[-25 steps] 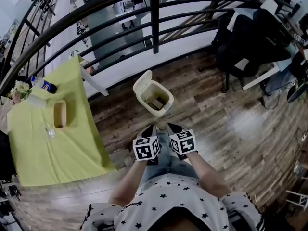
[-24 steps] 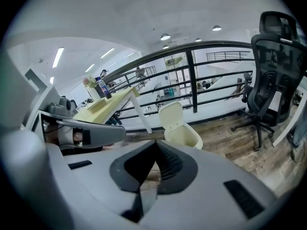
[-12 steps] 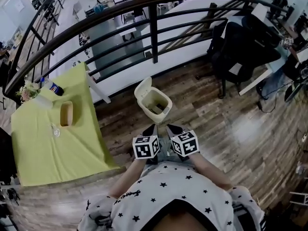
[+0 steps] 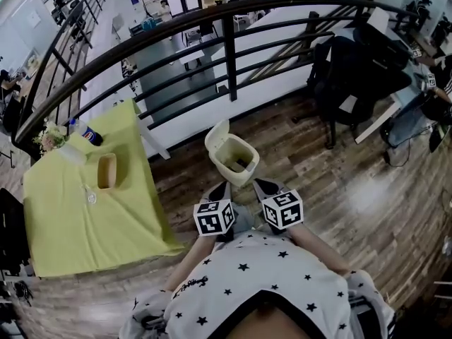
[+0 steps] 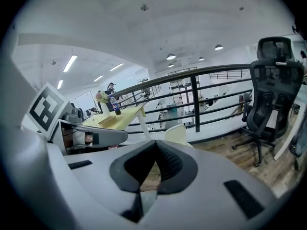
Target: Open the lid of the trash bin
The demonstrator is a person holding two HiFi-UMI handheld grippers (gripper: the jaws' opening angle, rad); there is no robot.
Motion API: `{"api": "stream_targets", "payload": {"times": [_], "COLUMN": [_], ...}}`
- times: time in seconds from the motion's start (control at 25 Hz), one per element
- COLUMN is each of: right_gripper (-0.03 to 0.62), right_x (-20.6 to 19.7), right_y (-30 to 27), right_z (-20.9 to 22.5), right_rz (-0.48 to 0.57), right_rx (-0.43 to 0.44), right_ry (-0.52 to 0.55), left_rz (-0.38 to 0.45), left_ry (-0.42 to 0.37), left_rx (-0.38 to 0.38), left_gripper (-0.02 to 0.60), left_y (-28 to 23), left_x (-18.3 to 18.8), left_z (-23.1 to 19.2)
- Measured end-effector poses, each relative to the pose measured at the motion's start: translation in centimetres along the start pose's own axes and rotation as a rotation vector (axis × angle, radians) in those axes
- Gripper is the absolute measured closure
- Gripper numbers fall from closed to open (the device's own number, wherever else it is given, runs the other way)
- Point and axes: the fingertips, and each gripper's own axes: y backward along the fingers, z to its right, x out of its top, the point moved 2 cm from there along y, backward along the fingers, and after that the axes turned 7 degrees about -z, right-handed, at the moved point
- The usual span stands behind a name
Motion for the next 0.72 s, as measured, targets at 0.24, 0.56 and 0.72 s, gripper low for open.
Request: {"api": "stream_targets", "payload": {"times": [0.24,0.56,0.72], "right_gripper": [0.6,0.6,0.6], "right_x": [-0.8,-1.2,-1.3], "right_y": [0.2,0.3,0.3], "right_z": [0.0,0.0,0.2], "right_rz": [0.0,0.012,0.012], "right_rx": [0.006,-0.001,-0.005], "right_ry": [-0.037,-0.037,-0.048], "left_rz": [-0.018,-0.034,-0.037], "left_ry": [-0.01,-0.017,-0.011], "left_rx": [-0.013,-0.021,-0.021], "left_gripper": [0.566,0.566,0.566], "left_y": [0.1,-0.2,-0.2], "left_x": [-0.7,-1.2,-1.3], "left_z": [0.1,0.2,0.1]}}
